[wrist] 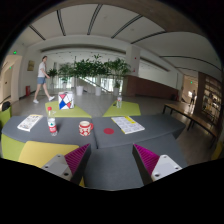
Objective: Pour water
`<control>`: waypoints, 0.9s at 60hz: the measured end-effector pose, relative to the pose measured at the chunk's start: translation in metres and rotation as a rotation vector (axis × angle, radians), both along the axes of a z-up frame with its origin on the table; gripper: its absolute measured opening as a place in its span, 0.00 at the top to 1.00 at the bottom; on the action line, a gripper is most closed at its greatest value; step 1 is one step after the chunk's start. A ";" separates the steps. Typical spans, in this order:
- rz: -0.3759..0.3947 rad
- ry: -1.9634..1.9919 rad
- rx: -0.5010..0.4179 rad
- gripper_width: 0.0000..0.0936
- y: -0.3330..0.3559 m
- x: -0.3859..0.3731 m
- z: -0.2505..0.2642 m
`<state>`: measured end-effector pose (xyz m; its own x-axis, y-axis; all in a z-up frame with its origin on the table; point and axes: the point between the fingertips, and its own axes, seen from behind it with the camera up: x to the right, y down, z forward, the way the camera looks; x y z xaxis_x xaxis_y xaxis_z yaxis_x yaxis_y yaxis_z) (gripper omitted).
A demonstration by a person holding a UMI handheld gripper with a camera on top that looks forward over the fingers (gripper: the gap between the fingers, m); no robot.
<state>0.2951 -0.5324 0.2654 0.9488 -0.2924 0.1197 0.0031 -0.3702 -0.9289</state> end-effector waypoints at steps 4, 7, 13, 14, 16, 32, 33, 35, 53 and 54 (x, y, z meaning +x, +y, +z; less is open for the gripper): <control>0.005 0.002 -0.001 0.08 0.002 -0.002 -0.002; 0.010 0.003 -0.003 0.08 0.005 -0.006 -0.006; 0.026 -0.003 -0.008 0.08 0.013 -0.021 -0.017; 0.031 -0.004 -0.008 0.08 0.015 -0.026 -0.019; 0.044 -0.002 -0.009 0.07 0.018 -0.036 -0.025; 0.216 0.017 -0.002 0.08 0.092 -0.169 -0.070; 0.228 0.018 0.002 0.08 0.100 -0.179 -0.073; 0.249 0.023 0.008 0.09 0.116 -0.197 -0.075; 0.343 0.057 0.092 0.10 0.307 -0.316 -0.103; 0.342 0.061 0.092 0.09 0.317 -0.319 -0.106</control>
